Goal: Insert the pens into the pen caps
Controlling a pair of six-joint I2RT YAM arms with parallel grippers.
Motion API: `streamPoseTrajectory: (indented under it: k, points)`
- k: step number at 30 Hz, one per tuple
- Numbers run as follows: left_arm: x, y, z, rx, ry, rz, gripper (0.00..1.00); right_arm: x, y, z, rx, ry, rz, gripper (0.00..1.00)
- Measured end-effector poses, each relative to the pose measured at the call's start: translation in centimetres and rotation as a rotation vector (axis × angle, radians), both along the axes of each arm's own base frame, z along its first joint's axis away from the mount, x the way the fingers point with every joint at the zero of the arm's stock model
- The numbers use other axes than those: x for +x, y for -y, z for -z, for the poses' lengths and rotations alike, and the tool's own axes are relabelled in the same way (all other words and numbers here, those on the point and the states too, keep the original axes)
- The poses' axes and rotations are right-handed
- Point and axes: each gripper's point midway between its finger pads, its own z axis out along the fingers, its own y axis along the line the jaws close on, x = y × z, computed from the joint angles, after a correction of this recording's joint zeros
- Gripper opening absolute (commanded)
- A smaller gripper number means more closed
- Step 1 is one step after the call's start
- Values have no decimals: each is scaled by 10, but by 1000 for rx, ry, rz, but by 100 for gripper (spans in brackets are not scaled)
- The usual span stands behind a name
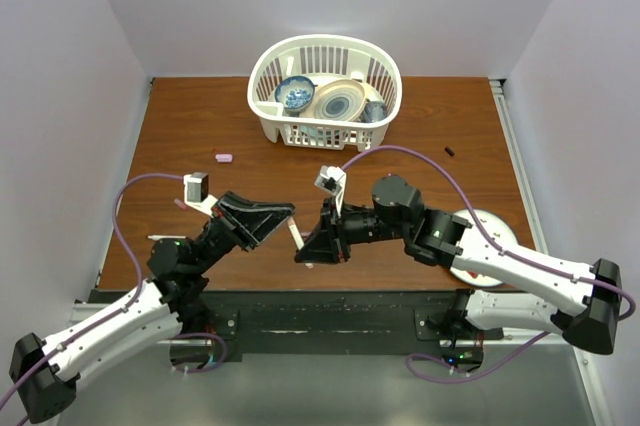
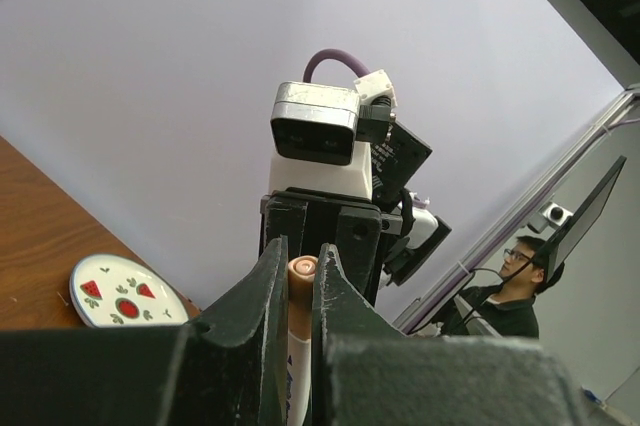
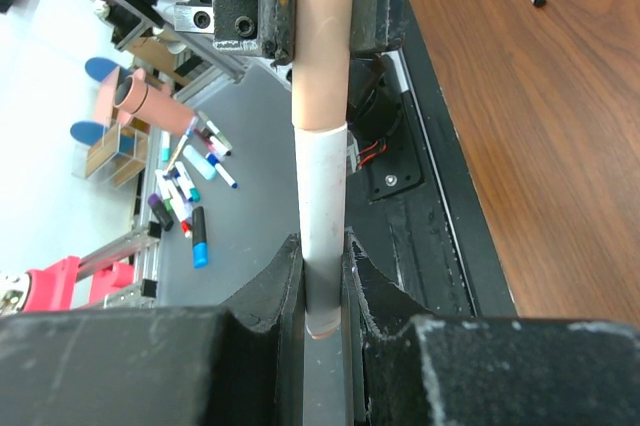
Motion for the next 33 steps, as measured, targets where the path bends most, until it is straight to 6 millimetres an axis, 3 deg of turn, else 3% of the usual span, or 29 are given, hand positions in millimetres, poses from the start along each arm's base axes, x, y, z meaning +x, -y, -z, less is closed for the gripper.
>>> streamPoseTrajectory:
  k: [14, 30, 33]
  points:
    - [12, -2, -10, -14, 2, -72, 0, 15, 3, -13, 5, -73, -53, 0]
    - [7, 0, -25, -74, 3, -58, 0, 9, 6, -29, 30, -113, -154, 0]
    - [13, 4, -32, -31, -19, -81, 0, 13, 9, -34, 46, -103, -137, 17]
